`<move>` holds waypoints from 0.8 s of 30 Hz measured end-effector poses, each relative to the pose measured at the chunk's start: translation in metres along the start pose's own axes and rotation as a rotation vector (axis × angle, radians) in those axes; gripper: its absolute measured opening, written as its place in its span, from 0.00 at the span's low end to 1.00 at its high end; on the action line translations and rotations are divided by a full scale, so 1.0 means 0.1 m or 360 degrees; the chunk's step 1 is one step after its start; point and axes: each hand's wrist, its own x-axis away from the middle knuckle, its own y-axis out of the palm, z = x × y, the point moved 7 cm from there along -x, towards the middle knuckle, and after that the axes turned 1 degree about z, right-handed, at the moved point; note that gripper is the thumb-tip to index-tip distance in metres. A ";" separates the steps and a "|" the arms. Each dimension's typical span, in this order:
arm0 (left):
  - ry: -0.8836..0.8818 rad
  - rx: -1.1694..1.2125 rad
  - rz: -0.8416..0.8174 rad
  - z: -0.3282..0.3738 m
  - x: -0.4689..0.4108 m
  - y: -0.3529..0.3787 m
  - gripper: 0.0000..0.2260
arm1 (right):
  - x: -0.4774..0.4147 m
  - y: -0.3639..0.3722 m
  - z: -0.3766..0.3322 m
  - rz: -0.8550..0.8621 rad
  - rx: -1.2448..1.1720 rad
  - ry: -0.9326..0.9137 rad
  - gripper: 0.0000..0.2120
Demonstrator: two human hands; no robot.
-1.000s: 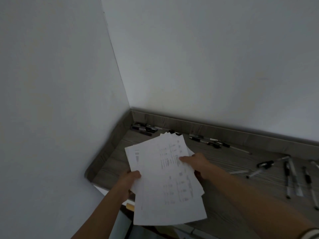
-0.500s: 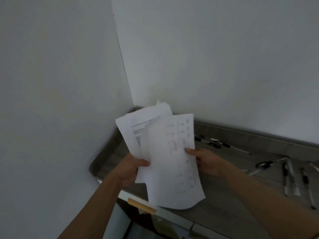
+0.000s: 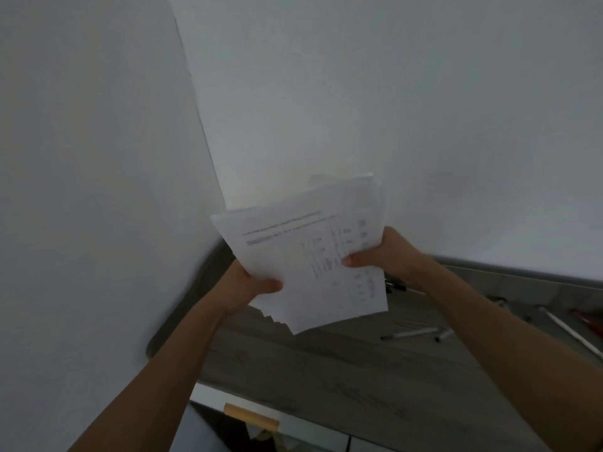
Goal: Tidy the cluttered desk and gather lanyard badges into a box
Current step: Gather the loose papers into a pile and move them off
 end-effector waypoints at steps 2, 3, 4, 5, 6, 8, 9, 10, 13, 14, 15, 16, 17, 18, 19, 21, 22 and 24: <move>0.0013 0.0030 -0.0016 -0.07 0.01 0.09 0.21 | 0.04 -0.02 0.08 0.0078 0.0072 0.0029 0.20; 0.0008 0.0038 -0.0008 -0.11 0.02 0.13 0.20 | 0.05 -0.01 0.12 0.0107 0.0078 0.0030 0.20; 0.0013 0.0025 0.0010 -0.13 0.03 0.18 0.20 | 0.07 -0.03 0.17 0.0139 0.0073 0.0021 0.21; 0.0032 0.0003 0.0052 -0.16 0.03 0.20 0.19 | 0.08 -0.03 0.21 0.0166 0.0061 0.0009 0.22; 0.0053 -0.0009 0.0099 -0.16 0.03 0.22 0.18 | 0.10 -0.05 0.25 0.0206 0.0048 -0.0004 0.23; 0.0036 0.0028 0.0219 -0.20 0.00 0.21 0.16 | 0.11 -0.13 0.31 0.0302 0.0015 -0.0017 0.26; -0.0001 0.0082 0.0277 -0.22 -0.01 0.20 0.15 | 0.12 -0.18 0.35 0.0361 -0.0028 -0.0001 0.27; -0.0046 0.0143 0.0329 -0.24 -0.02 0.19 0.15 | 0.13 -0.24 0.40 0.0408 -0.0095 0.0020 0.27; -0.0182 0.0316 0.0346 -0.28 -0.06 0.17 0.14 | 0.15 -0.31 0.54 0.0402 -0.0226 0.0085 0.18; -0.0188 0.0330 0.0301 -0.26 -0.07 0.19 0.13 | 0.16 -0.31 0.55 0.0376 -0.0208 0.0102 0.17; -0.0181 0.0313 0.0257 -0.24 -0.08 0.19 0.12 | 0.15 -0.29 0.56 0.0344 -0.0189 0.0106 0.16; -0.0169 0.0285 0.0227 -0.23 -0.09 0.21 0.13 | 0.14 -0.27 0.55 0.0306 -0.0190 0.0110 0.17; -0.0166 0.0255 0.0219 -0.24 -0.09 0.21 0.13 | 0.14 -0.25 0.56 0.0265 -0.0199 0.0125 0.17; -0.0160 0.0224 0.0222 -0.26 -0.08 0.22 0.15 | 0.13 -0.21 0.55 0.0213 -0.0191 0.0150 0.18; -0.0148 0.0196 0.0216 -0.27 -0.07 0.24 0.16 | 0.13 -0.17 0.56 0.0150 -0.0165 0.0174 0.17; -0.0121 0.0168 0.0188 -0.26 -0.05 0.32 0.17 | 0.15 -0.10 0.55 0.0068 -0.0127 0.0190 0.13; -0.0101 0.0172 0.0196 -0.23 -0.05 0.34 0.17 | 0.16 -0.09 0.53 0.0094 -0.0145 0.0175 0.11; -0.0027 0.0230 0.0264 -0.11 -0.06 0.35 0.15 | 0.17 -0.13 0.44 0.0281 -0.0235 0.0097 0.08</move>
